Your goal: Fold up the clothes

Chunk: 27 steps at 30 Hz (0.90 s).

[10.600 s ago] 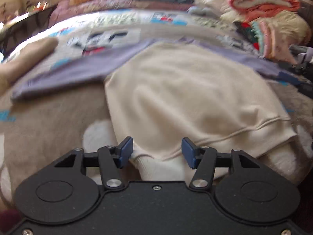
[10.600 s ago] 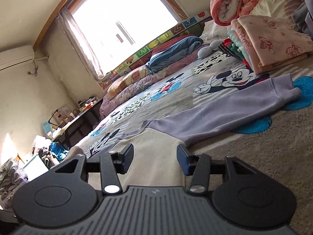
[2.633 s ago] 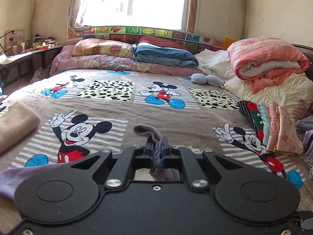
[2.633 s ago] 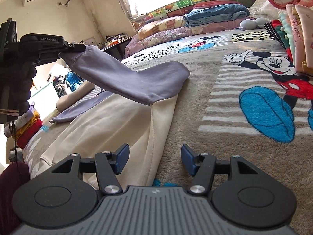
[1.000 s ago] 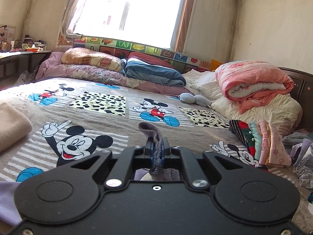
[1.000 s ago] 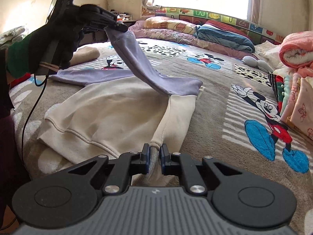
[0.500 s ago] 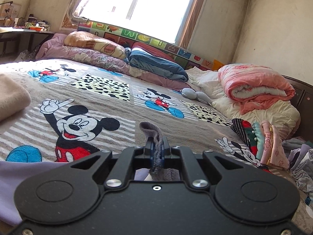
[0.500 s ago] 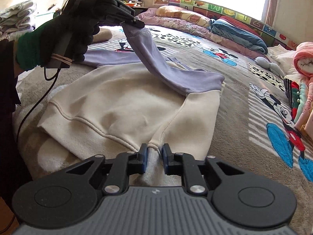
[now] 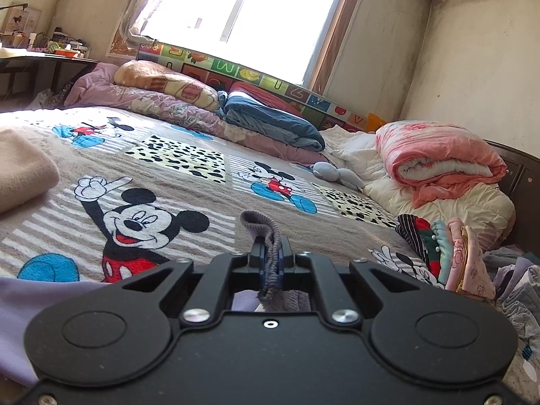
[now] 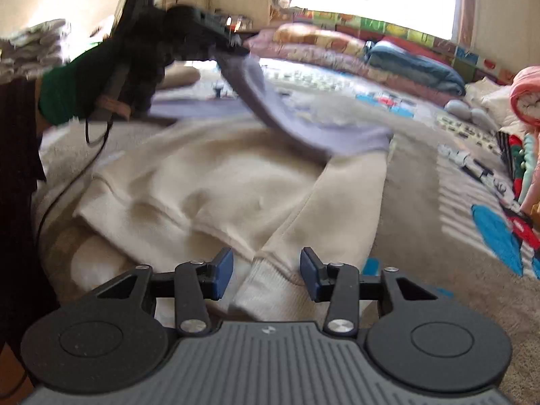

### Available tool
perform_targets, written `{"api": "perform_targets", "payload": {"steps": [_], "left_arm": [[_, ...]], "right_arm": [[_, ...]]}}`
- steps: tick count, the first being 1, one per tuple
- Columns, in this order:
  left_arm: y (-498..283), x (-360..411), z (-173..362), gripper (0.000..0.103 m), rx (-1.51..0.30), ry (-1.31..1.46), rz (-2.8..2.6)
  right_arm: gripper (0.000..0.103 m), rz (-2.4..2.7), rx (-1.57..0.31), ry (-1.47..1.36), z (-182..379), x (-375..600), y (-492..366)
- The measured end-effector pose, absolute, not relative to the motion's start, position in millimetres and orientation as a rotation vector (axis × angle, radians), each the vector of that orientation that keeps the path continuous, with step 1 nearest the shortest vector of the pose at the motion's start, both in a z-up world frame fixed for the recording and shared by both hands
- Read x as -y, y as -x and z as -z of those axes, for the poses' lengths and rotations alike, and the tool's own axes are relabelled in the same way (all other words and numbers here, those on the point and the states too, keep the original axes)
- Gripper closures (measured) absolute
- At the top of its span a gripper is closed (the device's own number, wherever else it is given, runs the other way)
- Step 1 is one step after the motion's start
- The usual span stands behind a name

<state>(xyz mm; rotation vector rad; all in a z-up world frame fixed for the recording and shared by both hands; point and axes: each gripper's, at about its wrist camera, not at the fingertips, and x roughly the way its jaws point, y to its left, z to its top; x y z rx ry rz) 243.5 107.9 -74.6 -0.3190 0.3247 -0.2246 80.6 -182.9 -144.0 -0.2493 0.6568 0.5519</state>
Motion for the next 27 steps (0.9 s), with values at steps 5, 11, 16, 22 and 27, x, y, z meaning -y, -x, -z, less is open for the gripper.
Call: {"api": "perform_targets", "payload": {"steps": [5, 11, 16, 22, 27], "left_arm": [[-256.5, -105.1, 97.0, 0.099, -0.415, 0.307, 0.224], [-258.8, -98.0, 104.6, 0.099, -0.443, 0.282, 0.234], [-255.8, -103.4, 101.9, 0.099, -0.432, 0.290, 0.218], [-258.1, -108.3, 106.5, 0.099, -0.476, 0.301, 0.211], [-253.5, -111.4, 114.7, 0.099, -0.563, 0.320, 0.177]], "right_arm": [[0.057, -0.554, -0.668, 0.208, 142.5, 196.8, -71.4], [0.057, -0.564, -0.545, 0.178, 125.5, 193.9, -63.7], [0.051, -0.577, -0.615, 0.126, 137.5, 199.2, -82.0], [0.054, -0.568, -0.569, -0.009, 120.8, 215.6, -94.7], [0.056, -0.565, -0.557, -0.065, 93.8, 225.9, -161.8]]}}
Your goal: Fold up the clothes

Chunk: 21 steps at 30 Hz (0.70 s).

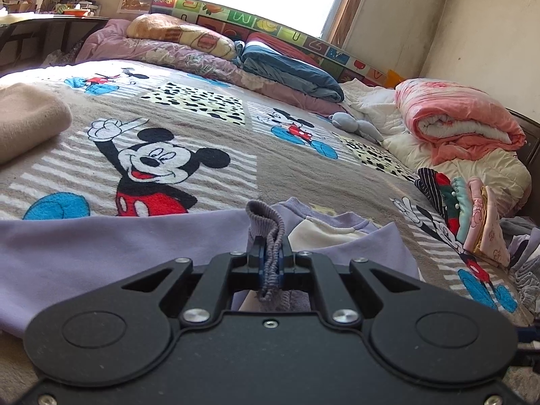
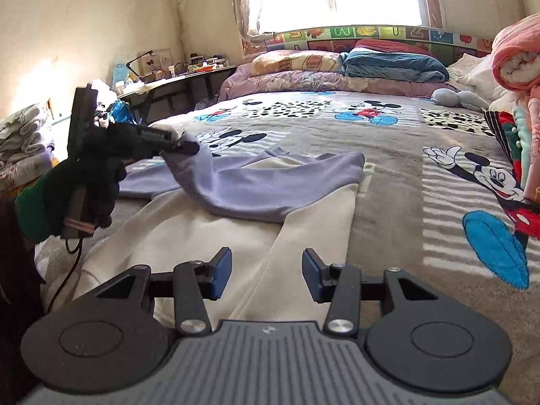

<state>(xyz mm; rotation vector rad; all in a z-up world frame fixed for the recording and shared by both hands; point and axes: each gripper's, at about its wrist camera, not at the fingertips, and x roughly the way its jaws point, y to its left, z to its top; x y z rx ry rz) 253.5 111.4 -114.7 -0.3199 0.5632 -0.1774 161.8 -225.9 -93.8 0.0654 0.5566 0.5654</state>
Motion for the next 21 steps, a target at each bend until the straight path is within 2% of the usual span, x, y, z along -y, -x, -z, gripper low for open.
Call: {"api": "perform_targets", "payload": {"steps": [6, 10, 12, 15, 21], "left_arm": [[-247.6, -118.4, 130.1, 0.099, -0.684, 0.337, 0.118], [-249.3, -123.5, 135.9, 0.099, -0.717, 0.349, 0.115], [-250.2, -122.5, 136.6, 0.099, -0.728, 0.329, 0.124], [-250.5, -122.9, 136.6, 0.099, -0.740, 0.323, 0.136], [-253.4, -130.3, 136.7, 0.097, -0.769, 0.364, 0.167]], "right_arm": [[0.056, -0.596, -0.608, -0.066, 79.5, 213.9, -291.1], [0.057, -0.620, -0.647, -0.054, 96.5, 200.0, -353.6], [0.058, -0.615, -0.745, -0.058, 119.3, 194.6, -383.9], [0.059, -0.612, -0.782, -0.056, 144.5, 195.6, -401.3], [0.060, -0.609, -0.747, -0.115, 146.3, 210.1, -417.4]]}}
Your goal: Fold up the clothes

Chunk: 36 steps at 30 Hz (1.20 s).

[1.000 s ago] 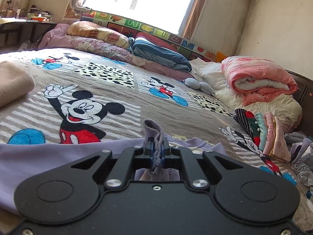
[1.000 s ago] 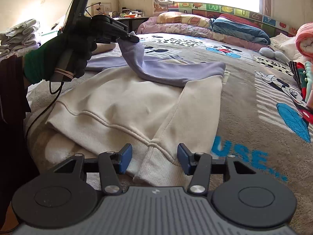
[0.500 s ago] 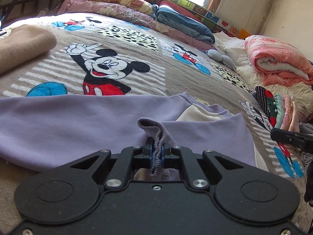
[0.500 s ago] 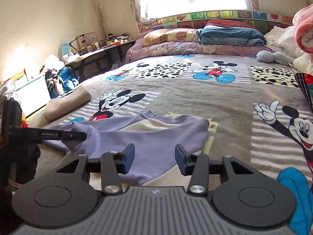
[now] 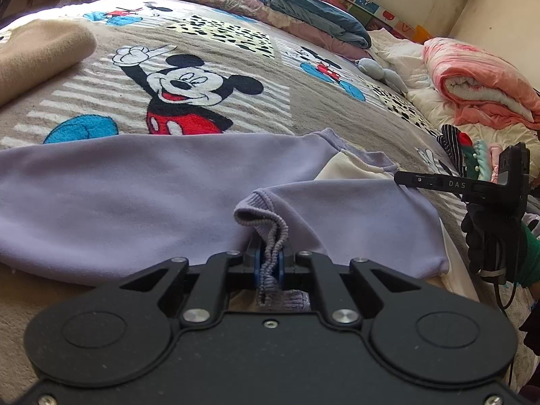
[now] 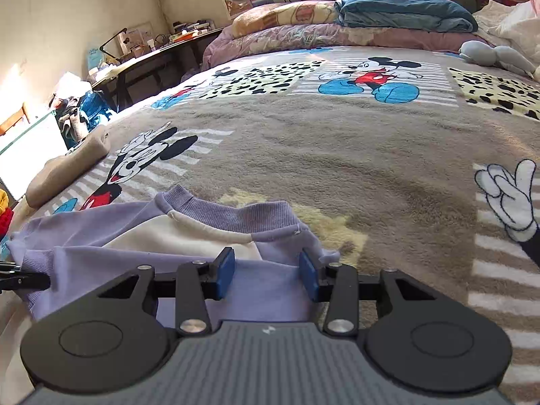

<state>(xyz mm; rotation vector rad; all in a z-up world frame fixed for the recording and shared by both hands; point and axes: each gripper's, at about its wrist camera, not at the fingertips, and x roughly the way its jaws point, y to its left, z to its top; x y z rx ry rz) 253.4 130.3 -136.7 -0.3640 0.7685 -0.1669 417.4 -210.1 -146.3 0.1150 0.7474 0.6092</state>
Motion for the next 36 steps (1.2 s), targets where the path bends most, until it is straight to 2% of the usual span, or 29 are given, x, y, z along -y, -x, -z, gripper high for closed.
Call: {"api": "perform_targets", "payload": {"steps": [3, 5, 8, 16, 19, 20, 24, 25, 26, 27, 31, 36], "left_arm": [[-254.2, -139.5, 136.6, 0.089, -0.772, 0.438, 0.181], [-254.0, -145.6, 135.8, 0.074, -0.770, 0.495, 0.195], [-252.9, -151.6, 131.1, 0.061, -0.756, 0.539, 0.189], [-253.8, -170.1, 132.5, 0.061, -0.738, 0.650, 0.162], [-257.1, -172.4, 138.3, 0.063, -0.747, 0.660, 0.147], [-257.4, -172.5, 138.7, 0.068, -0.742, 0.653, 0.142], [-257.4, -171.2, 138.5, 0.070, -0.719, 0.628, 0.127], [-257.8, -169.6, 138.6, 0.075, -0.713, 0.615, 0.130], [-258.3, -167.8, 138.8, 0.090, -0.708, 0.601, 0.133], [-257.1, -163.8, 135.8, 0.097, -0.691, 0.573, 0.142], [-243.8, -135.6, 108.6, 0.098, -0.565, 0.440, 0.269], [-216.0, -74.5, 74.2, 0.098, -0.413, 0.245, 0.466]], "right_arm": [[0.060, -0.546, -0.735, -0.153, 144.1, 219.1, -426.7], [0.058, -0.493, -0.716, -0.181, 140.4, 226.5, -433.1], [0.058, -0.471, -0.669, -0.335, 132.0, 250.5, -430.5], [0.057, -0.544, -0.709, -0.466, 128.6, 265.3, -408.5], [0.057, -0.570, -0.738, -0.497, 136.5, 261.9, -404.6], [0.057, -0.569, -0.748, -0.506, 140.0, 260.5, -402.4], [0.057, -0.575, -0.782, -0.538, 154.0, 256.4, -398.0], [0.057, -0.577, -0.788, -0.547, 157.2, 255.9, -396.9], [0.057, -0.579, -0.791, -0.555, 159.5, 255.6, -396.9], [0.057, -0.578, -0.790, -0.567, 161.8, 256.7, -397.1], [0.058, -0.568, -0.795, -0.659, 168.5, 263.8, -403.5], [0.055, -0.577, -0.810, -0.786, 177.4, 275.1, -410.2]]}}
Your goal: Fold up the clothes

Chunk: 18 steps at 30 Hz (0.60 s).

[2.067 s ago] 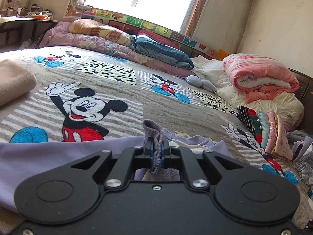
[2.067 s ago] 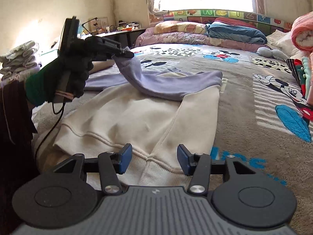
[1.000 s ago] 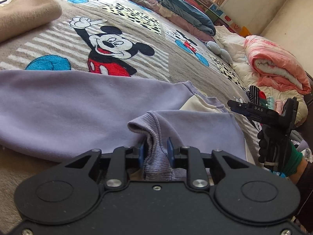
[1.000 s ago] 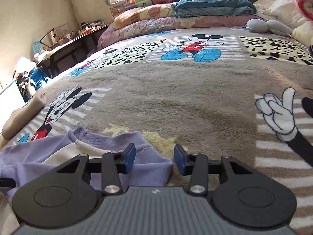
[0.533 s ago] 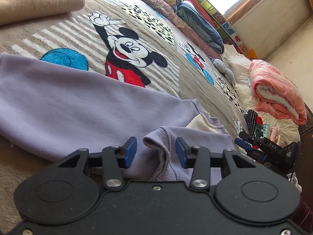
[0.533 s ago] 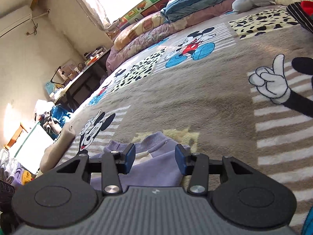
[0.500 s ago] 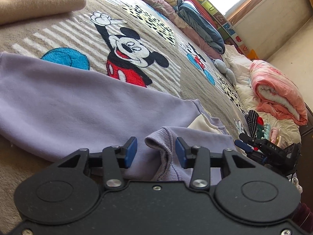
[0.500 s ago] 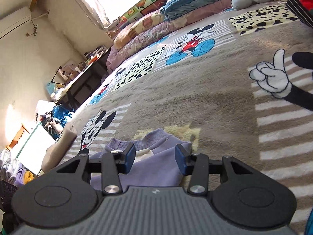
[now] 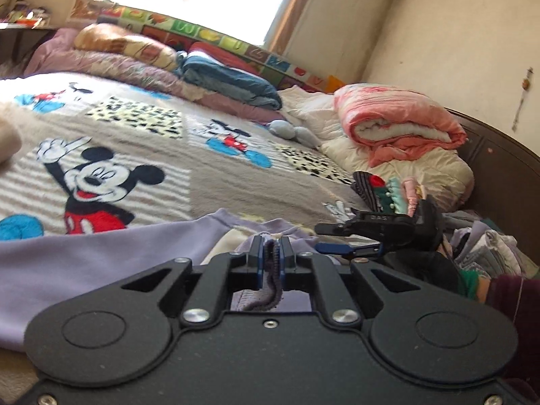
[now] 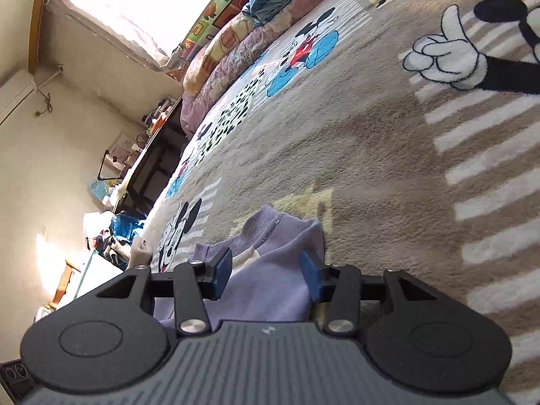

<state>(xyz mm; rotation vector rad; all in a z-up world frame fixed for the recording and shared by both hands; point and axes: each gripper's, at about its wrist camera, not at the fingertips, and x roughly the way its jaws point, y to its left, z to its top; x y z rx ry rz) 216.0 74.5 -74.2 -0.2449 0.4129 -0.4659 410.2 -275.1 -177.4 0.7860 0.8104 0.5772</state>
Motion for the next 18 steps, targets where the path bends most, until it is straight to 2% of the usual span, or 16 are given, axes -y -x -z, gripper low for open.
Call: {"api": "perform_targets", "payload": {"steps": [7, 18], "left_arm": [[-189.5, -2.1, 66.5, 0.098, -0.313, 0.015, 0.646], [-156.9, 45.7, 83.3, 0.098, -0.261, -0.217, 0.901]], "right_arm": [[0.045, -0.613, -0.822, -0.890, 181.6, 282.3, -416.0], [0.043, -0.632, -0.831, -0.930, 182.1, 285.2, -423.6]]}}
